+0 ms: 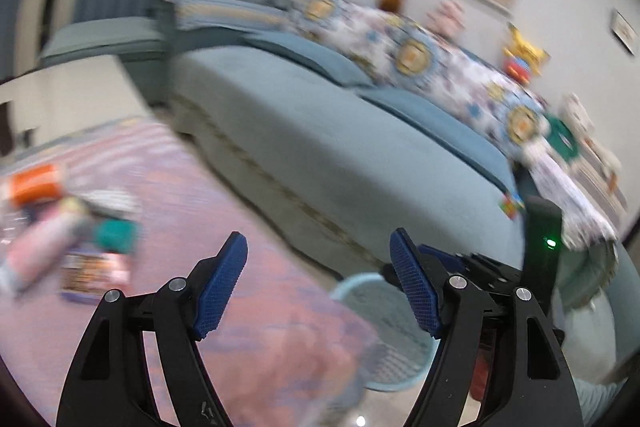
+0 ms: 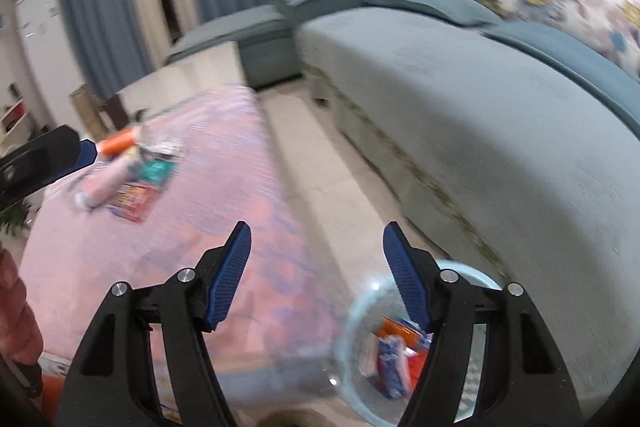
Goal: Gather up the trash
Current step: 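Move both open tools back toward the bottles on the table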
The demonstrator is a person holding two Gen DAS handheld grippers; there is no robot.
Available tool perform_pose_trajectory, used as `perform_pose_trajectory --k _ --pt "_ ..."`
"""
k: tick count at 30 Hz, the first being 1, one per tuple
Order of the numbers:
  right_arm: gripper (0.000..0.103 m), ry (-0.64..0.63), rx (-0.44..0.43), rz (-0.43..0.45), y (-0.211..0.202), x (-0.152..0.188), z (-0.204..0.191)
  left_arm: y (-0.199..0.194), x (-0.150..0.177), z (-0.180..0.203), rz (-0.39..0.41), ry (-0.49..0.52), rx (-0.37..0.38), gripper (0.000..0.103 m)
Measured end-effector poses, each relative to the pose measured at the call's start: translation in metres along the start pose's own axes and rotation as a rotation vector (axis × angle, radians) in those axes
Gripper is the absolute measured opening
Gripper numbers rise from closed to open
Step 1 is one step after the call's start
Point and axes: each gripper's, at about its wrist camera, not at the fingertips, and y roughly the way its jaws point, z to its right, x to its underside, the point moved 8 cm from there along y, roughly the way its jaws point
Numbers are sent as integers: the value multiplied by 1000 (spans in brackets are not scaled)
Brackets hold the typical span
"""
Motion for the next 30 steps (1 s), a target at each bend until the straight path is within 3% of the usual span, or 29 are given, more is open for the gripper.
perform_pose_trajectory --k 7,13,16,19,23,26,30 --pt "41 -142 -128 -22 48 -23 -102 -59 -12 -148 64 -141 -261 71" --pt "41 -184 -247 -125 102 -15 -166 -104 -1 -266 70 -260 -465 71" --pt "41 -214 -300 -184 128 -6 -200 -114 10 -311 52 -310 -519 71" --pt "41 -238 -338 -246 151 1 -223 -110 18 -337 10 -313 -525 71" --pt "43 -250 -357 -288 174 5 -237 -99 23 -359 -21 -340 -464 71" --pt "63 -238 -344 -287 185 -3 -239 -84 19 -367 -45 -315 -433 73" --pt "66 -277 -367 -293 195 -9 -247 -60 17 -370 -116 -259 -395 73"
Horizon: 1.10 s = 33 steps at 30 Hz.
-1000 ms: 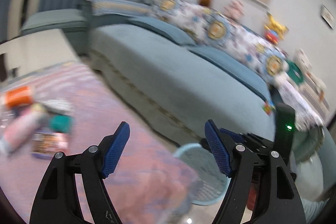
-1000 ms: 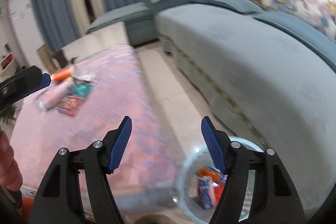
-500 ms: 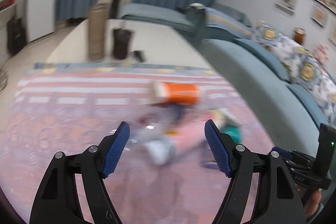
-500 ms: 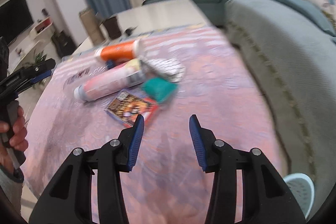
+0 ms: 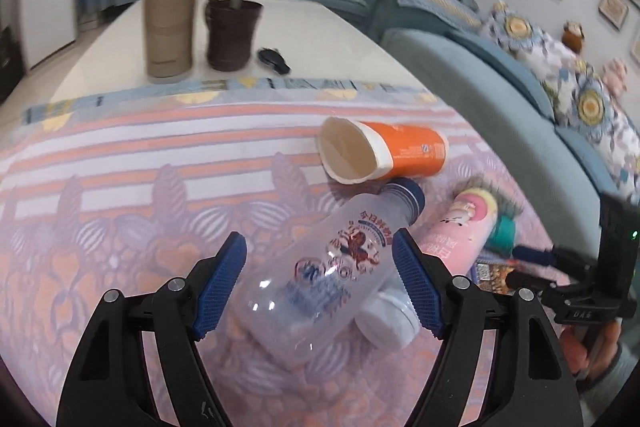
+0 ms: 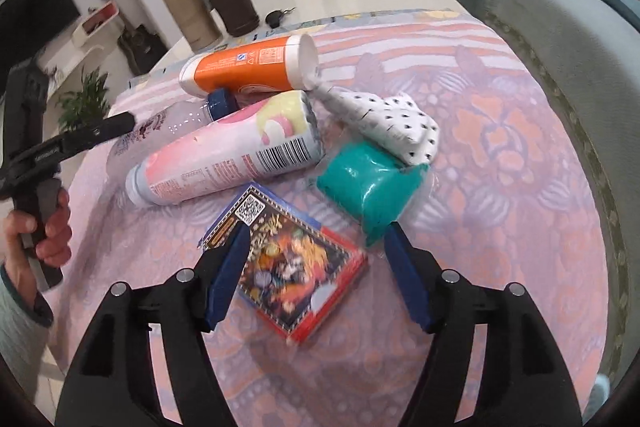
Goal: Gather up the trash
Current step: 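Move both open tools back toward the bottles on the table, then grasp the clear plastic milk bottle with the left tool while the right tool grasps the red-blue card box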
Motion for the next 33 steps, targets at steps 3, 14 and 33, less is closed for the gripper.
perform_pose_trajectory --k 3,14,33 --pt "67 -60 -27 -25 6 0 -12 14 3 3 -43 42 2 72" --pt "67 -198 1 -66 4 36 -49 6 33 29 -157 150 11 64" --pt "57 -202 144 -39 -1 49 -66 -23 45 45 -22 32 -179 53"
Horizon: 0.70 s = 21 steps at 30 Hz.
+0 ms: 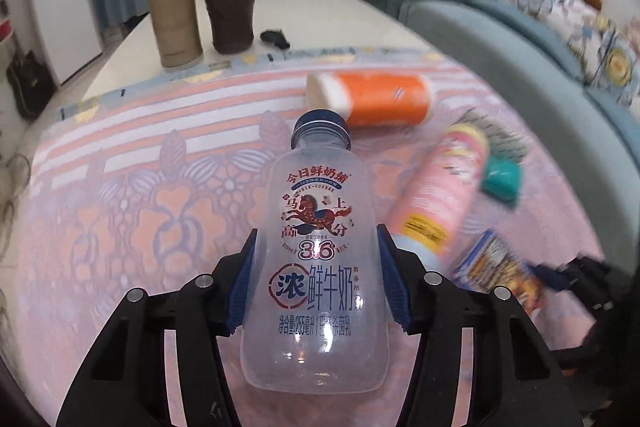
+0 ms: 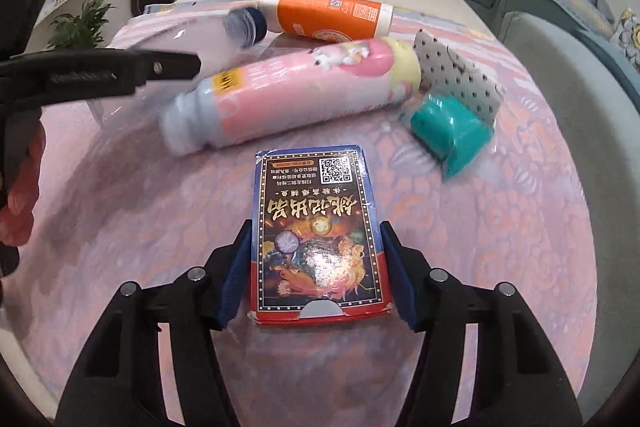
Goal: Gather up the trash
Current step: 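Grasp the clear plastic milk bottle with the left tool while the right tool grasps the red-blue card box, then carry the bottle and card box over the wastebasket and open both tools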
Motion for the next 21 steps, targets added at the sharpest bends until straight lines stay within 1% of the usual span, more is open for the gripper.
perform_pose_trajectory --k 3,4,9,12,15,16,19,21 --pt "57 15 -31 -11 -15 17 0 -21 8 12 32 -24 44 53" --pt "57 21 -35 -10 -20 22 0 -31 10 19 51 -26 69 53" --pt "57 100 -40 13 -58 49 24 -63 9 61 113 -2 157 53" --pt "57 180 -28 51 -86 60 51 -83 7 95 144 34 207 53" --pt "57 248 -2 97 -115 73 80 -99 1 137 167 85 264 53" --pt "57 267 9 112 -125 77 89 -107 -1 156 182 111 290 53" --pt "57 328 60 160 -160 91 120 -125 -1 199 204 161 353 53" --pt "57 364 94 179 -181 102 141 -134 0 227 204 189 403 53"
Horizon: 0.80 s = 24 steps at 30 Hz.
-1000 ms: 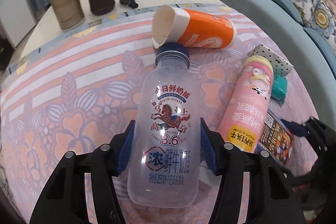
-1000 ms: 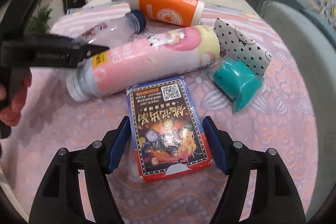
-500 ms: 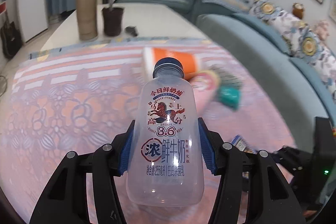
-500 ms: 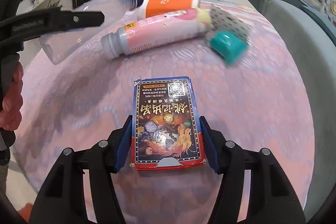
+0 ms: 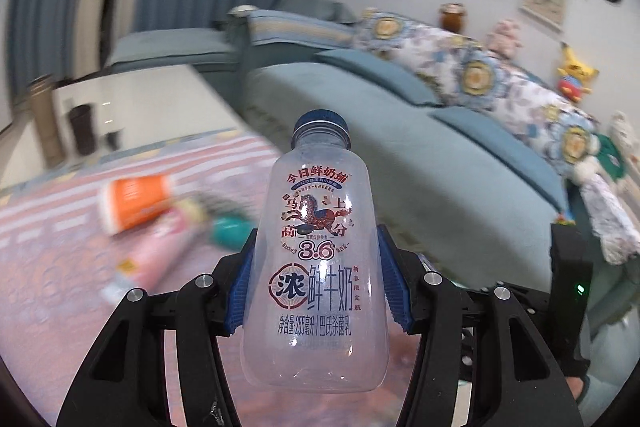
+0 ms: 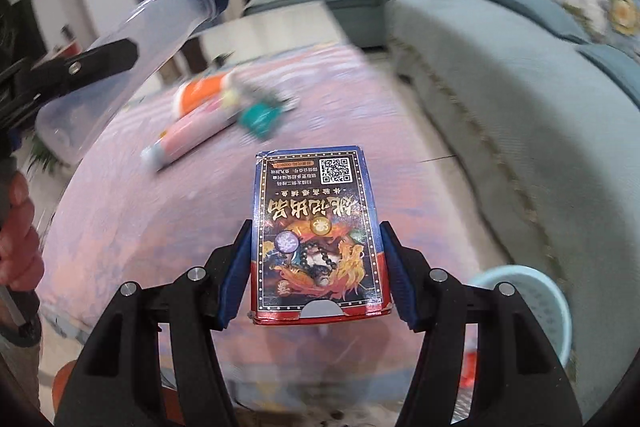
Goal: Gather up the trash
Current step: 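Carry the bottle and card box over the wastebasket and open both tools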
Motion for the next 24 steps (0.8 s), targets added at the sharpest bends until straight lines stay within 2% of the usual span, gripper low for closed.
perform_pose_trajectory --k 6,10,16,20,24 --pt "57 124 122 73 -59 9 89 18 -7 94 -3 102 116 53" --pt "57 217 192 80 -77 27 145 44 3 150 -51 136 199 53" --pt "57 345 262 43 -80 65 210 94 47 198 -191 147 287 53" --pt "57 427 279 9 -77 90 239 124 78 214 -281 143 319 53" --pt "57 504 251 -38 -66 109 259 148 108 220 -367 116 345 53"
